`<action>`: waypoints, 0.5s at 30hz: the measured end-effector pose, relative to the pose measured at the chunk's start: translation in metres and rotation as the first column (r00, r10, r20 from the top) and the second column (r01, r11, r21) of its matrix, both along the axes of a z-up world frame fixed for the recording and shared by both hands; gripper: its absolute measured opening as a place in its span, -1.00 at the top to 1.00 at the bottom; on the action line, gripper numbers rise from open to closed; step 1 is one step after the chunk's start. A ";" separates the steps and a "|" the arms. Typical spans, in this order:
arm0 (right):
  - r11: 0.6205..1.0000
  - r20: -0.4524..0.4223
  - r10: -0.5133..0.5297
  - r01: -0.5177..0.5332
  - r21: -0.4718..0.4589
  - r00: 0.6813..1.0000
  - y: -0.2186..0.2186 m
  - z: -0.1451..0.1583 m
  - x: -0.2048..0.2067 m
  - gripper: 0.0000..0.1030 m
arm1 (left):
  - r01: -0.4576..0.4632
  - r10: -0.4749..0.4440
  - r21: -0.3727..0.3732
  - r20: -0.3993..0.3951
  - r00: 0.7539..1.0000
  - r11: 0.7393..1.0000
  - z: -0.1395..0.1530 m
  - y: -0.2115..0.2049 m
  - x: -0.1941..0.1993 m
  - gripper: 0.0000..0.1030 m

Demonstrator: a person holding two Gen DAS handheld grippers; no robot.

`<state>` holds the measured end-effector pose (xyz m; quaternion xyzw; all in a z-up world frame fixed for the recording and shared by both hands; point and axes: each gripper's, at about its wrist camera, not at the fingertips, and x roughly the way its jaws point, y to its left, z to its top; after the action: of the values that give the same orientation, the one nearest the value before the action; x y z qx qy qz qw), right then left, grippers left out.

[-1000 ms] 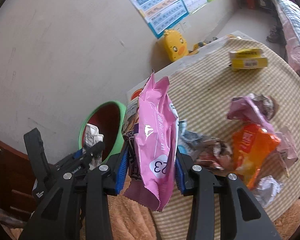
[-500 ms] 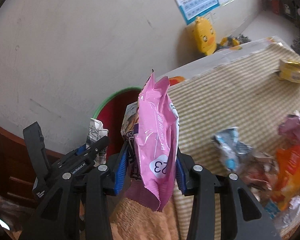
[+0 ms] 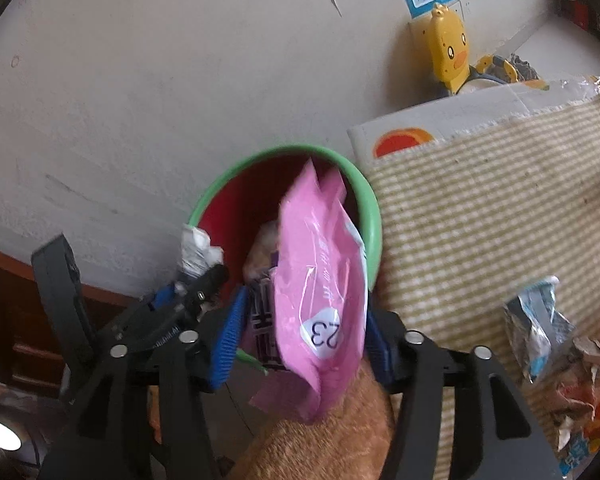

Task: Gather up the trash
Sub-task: 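Carry the cup and pink wrapper over the red bin and open both grippers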

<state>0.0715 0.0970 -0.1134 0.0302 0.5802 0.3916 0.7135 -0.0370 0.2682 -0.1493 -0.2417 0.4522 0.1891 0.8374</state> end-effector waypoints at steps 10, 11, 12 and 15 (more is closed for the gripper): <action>0.999 0.038 -0.024 0.023 0.024 0.999 -0.031 0.016 -0.005 -0.16 | -0.003 0.003 -0.037 0.013 1.000 0.999 0.002 -0.004 -0.004 -0.27; 0.999 0.046 -0.028 0.027 0.019 0.999 -0.037 0.018 -0.007 -0.16 | 0.010 -0.010 -0.039 0.013 1.000 0.999 0.003 -0.009 -0.003 -0.27; 0.999 0.057 -0.034 0.033 0.013 0.998 -0.046 0.020 -0.008 -0.16 | 0.024 -0.023 -0.044 0.015 1.000 0.999 0.004 -0.013 -0.002 -0.27; 0.998 0.112 -0.062 0.062 -0.002 0.992 -0.074 0.028 -0.010 -0.16 | 0.069 -0.068 -0.059 0.020 0.998 0.996 0.007 -0.030 0.004 -0.27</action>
<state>0.0619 0.0226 -0.0855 0.0243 0.5392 0.3686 0.7568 -0.0332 0.2377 -0.1420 -0.2527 0.4580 0.1447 0.8399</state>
